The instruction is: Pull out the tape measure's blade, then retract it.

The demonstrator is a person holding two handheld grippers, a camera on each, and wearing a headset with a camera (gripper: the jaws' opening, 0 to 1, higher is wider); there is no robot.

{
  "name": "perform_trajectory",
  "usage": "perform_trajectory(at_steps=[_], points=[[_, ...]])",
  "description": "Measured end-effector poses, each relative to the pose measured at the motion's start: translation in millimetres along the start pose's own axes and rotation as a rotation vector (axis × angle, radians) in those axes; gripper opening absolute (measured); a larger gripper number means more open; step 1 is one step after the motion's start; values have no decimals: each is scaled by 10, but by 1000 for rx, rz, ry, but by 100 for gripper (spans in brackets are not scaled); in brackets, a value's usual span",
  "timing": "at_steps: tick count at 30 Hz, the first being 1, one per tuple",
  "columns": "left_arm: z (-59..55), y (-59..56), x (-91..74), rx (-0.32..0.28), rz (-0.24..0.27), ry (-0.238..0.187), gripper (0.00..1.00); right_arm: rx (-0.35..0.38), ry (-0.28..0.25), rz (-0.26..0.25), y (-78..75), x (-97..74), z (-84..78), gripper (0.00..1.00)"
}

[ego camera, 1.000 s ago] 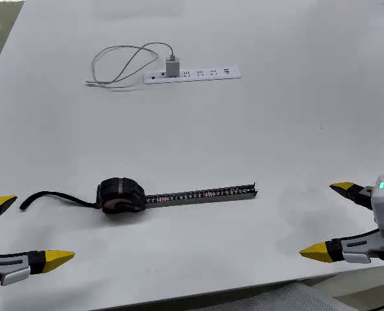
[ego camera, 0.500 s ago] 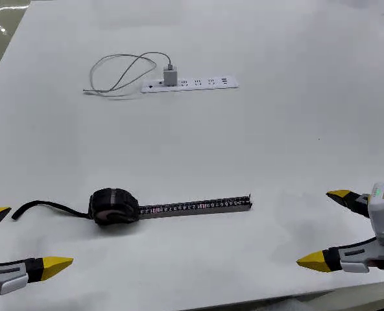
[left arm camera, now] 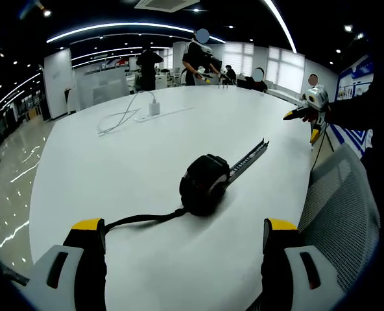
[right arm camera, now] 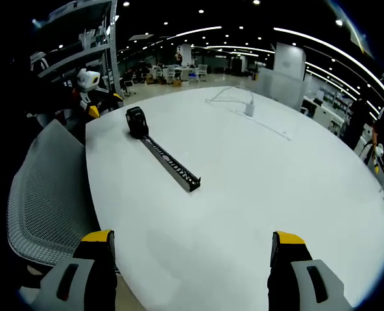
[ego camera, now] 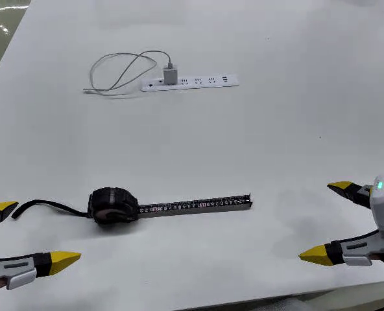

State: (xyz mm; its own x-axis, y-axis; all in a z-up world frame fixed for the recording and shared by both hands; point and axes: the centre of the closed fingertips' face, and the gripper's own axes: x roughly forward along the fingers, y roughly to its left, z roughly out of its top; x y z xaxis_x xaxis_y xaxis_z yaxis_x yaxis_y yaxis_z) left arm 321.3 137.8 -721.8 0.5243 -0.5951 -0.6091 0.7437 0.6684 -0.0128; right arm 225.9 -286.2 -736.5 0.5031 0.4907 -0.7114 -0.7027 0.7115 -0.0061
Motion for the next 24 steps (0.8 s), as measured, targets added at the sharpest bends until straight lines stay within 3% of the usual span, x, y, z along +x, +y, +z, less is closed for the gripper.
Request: perform_trajectory(at_steps=[5,11,16,18,24], points=[[26,-69,58,6,-10,8,99,-46,14,0,-2,-16,46,99],[105,-41,125,-37,38,-8,99,-96,31,-7,-85,-18,141,99],[211,-95,149,-66,51,-38,99,-109,33,4,-115,-11,247,99],[302,-124,160,-69,51,-85,99,-104,28,3,-134,-28,287,99],[368,-101,176,-85,81,-87,99,-105,19,21,-92,-55,363,99]])
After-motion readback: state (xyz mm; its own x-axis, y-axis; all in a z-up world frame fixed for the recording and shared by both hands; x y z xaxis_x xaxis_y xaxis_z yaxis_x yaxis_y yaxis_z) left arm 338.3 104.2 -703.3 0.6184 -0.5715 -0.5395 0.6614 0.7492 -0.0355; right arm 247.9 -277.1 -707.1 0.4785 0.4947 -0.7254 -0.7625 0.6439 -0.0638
